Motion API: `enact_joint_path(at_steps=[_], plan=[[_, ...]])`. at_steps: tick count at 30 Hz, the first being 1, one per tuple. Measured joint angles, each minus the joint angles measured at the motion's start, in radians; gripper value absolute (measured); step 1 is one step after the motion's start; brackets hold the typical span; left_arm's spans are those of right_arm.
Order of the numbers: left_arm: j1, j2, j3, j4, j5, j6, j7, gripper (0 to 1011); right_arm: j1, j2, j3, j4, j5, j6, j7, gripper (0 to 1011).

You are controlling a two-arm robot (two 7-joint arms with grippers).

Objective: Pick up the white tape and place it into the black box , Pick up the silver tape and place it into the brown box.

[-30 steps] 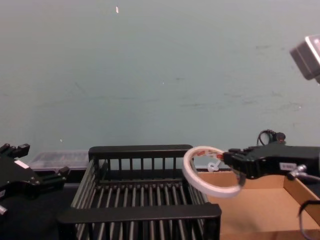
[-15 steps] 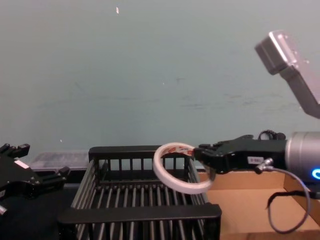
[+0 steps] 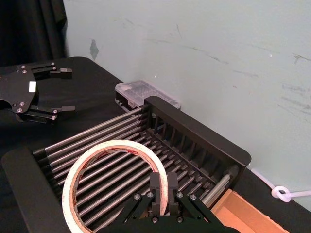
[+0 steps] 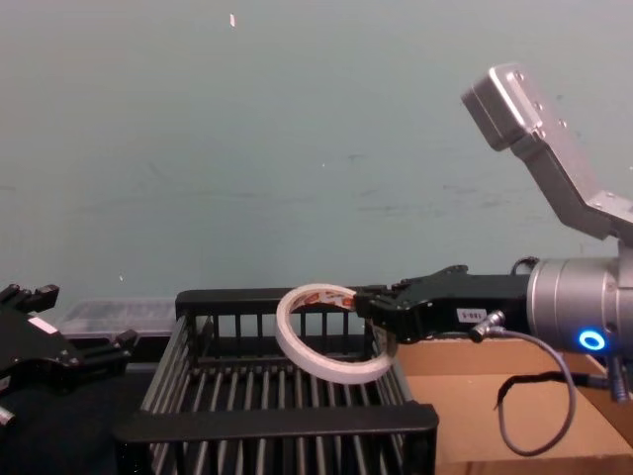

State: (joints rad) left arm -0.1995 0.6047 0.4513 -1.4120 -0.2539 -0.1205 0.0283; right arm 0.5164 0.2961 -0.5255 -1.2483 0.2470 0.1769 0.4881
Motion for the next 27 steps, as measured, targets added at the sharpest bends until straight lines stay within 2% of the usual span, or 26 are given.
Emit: enact_joint_path(at_steps=[19,27], plan=[[0.000,0.000,0.000,0.000,0.000,0.000,0.000,1001,-0.004,0.003,0.002,-0.006,0.002,0.003,-0.001,101],[0.000,0.000,0.000,0.000,0.000,0.000,0.000,1001,-0.004,0.004,0.003,-0.006,0.003,0.004,-0.001,319]])
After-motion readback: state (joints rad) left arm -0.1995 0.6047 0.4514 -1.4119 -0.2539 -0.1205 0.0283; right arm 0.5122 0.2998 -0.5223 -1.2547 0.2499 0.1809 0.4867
